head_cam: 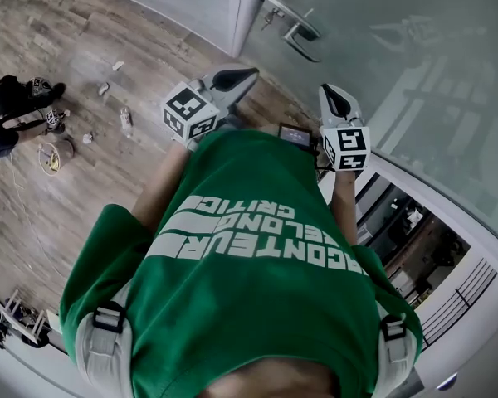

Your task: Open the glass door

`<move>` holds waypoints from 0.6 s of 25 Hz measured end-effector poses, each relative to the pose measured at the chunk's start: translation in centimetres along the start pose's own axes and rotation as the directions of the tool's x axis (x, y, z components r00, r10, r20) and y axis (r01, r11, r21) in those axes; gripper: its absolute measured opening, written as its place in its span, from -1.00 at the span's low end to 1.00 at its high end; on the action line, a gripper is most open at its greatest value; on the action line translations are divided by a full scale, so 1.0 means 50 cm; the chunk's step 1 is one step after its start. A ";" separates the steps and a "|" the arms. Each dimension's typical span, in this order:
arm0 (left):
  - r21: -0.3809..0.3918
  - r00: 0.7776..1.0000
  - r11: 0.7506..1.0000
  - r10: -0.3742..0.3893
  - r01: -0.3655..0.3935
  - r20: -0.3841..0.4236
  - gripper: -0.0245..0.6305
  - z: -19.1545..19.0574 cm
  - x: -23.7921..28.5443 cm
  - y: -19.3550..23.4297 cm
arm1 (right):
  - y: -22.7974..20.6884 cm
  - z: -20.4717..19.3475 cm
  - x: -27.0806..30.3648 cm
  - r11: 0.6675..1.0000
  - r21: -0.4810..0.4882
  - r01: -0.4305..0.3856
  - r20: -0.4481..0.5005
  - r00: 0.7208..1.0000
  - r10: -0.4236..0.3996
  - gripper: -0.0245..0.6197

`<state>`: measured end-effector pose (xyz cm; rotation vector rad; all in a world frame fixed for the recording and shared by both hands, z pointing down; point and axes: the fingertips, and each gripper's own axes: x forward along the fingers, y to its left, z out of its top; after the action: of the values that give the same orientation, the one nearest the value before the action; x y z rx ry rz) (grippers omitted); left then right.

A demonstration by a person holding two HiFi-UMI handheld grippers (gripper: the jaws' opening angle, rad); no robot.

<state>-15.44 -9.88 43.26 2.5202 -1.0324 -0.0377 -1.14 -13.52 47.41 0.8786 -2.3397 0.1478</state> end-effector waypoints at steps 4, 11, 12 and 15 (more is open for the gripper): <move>0.001 1.000 1.000 0.007 -0.007 0.002 -0.88 0.009 -0.010 0.018 | 0.003 0.006 0.024 0.999 -0.041 -0.019 -0.036 0.999 0.017 -0.73; -0.006 0.999 1.000 0.029 -0.028 0.015 -0.88 0.013 0.009 0.025 | 0.002 0.027 0.078 0.978 -0.200 -0.066 -0.125 0.991 0.041 -0.73; -0.002 0.999 1.000 0.031 -0.031 0.011 -0.88 0.012 0.016 0.023 | -0.001 0.025 0.087 0.971 -0.229 -0.069 -0.143 0.989 0.037 -0.72; 0.007 0.999 0.999 0.047 -0.047 -0.006 -0.88 0.007 0.041 0.019 | -0.012 0.005 0.114 0.930 -0.362 -0.069 -0.217 0.976 -0.012 -0.64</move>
<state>-14.64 -11.99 43.54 2.4996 -1.0904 -0.0135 -4.20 -17.23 50.52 0.6082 -2.0831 -0.1734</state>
